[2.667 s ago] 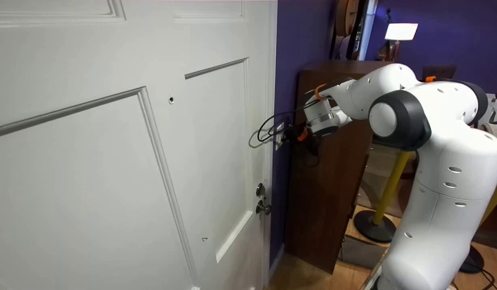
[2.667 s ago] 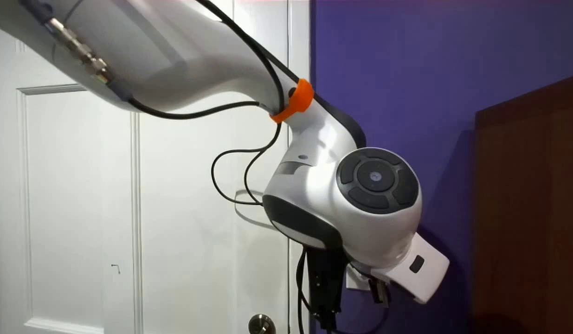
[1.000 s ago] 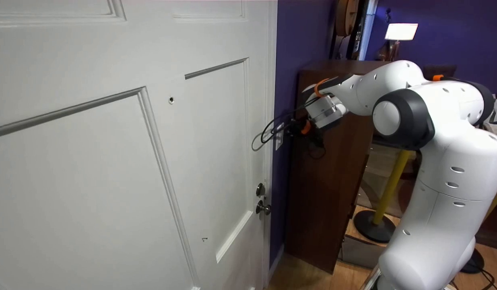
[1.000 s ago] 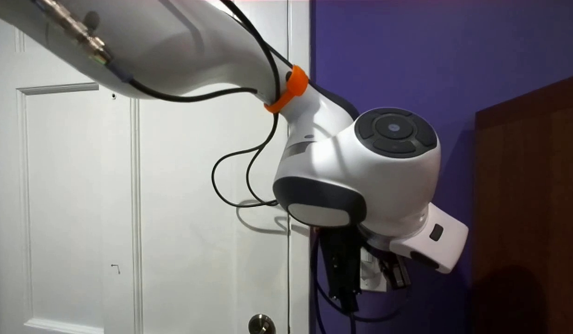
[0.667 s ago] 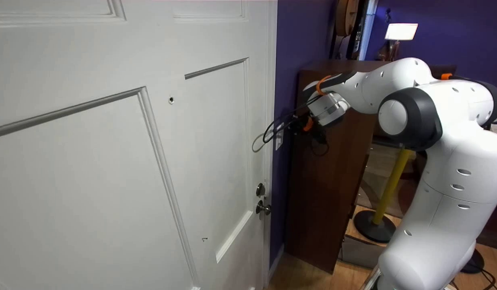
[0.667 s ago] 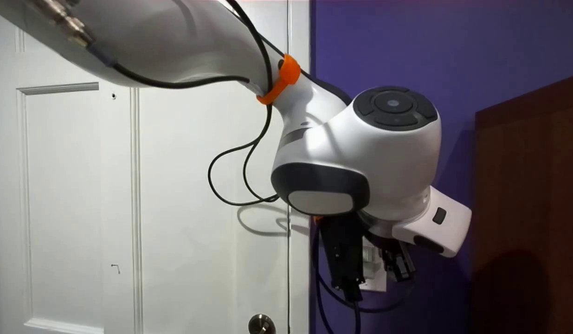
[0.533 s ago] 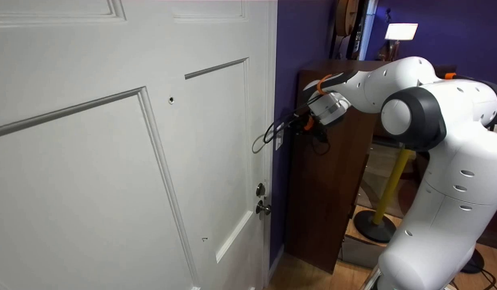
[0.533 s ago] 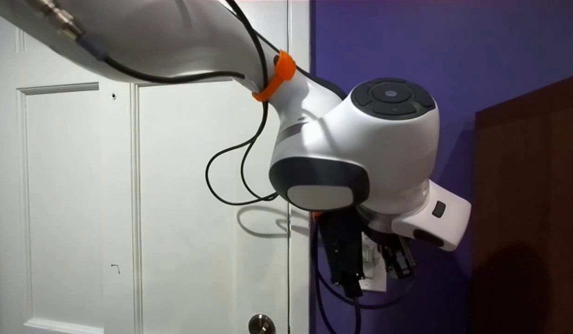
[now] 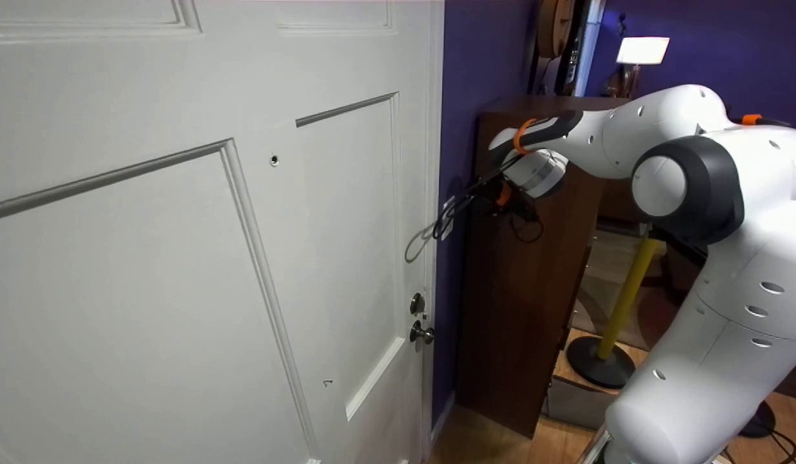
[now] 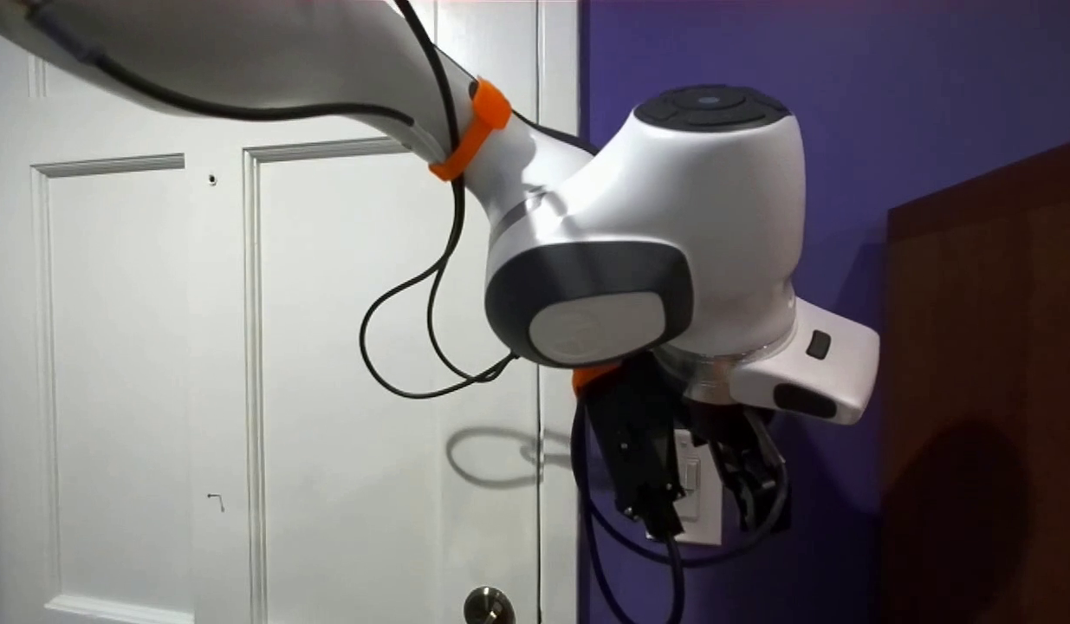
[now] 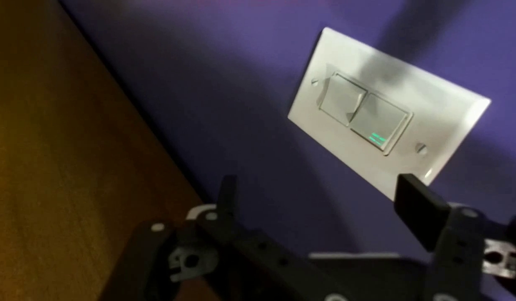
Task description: Flip the bottom light switch to the right
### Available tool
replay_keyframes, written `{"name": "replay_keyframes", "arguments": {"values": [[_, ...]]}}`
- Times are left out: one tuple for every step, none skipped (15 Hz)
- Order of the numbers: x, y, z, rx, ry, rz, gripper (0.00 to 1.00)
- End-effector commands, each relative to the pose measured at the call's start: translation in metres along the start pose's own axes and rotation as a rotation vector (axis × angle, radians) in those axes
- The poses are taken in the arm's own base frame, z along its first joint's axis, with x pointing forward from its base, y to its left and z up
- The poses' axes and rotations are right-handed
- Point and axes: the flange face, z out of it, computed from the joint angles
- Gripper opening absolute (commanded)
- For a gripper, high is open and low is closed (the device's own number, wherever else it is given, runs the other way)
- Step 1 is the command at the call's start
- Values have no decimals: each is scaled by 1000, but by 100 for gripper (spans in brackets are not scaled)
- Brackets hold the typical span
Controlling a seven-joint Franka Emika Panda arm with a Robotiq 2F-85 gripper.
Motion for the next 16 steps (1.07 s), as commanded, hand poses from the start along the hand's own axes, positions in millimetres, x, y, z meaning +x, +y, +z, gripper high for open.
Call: {"name": "replay_keyframes", "arguments": {"values": [[-9,3,-30,-19,-8,-20,100],[-10,3,-36,-26,-10,-23,100],[-11,4,-42,-42,-3,-21,100],[-12,6,-48,-53,-1,-22,100],[-12,7,-55,-74,4,-16,100],[-13,8,-62,-83,4,-18,100],[-13,10,-69,-101,7,-3,100],[-14,11,-75,-108,2,1,100],[-16,12,-82,-118,-9,9,100],[-18,13,-89,-124,-15,11,100],[-19,12,-95,-120,-14,5,100],[-8,10,-78,-113,-5,-4,100],[-9,10,-84,-112,-6,-5,100],[-10,10,-88,-110,-6,-6,100],[-12,10,-90,-109,-6,-6,100],[-13,10,-91,-108,-6,-6,100]]}}
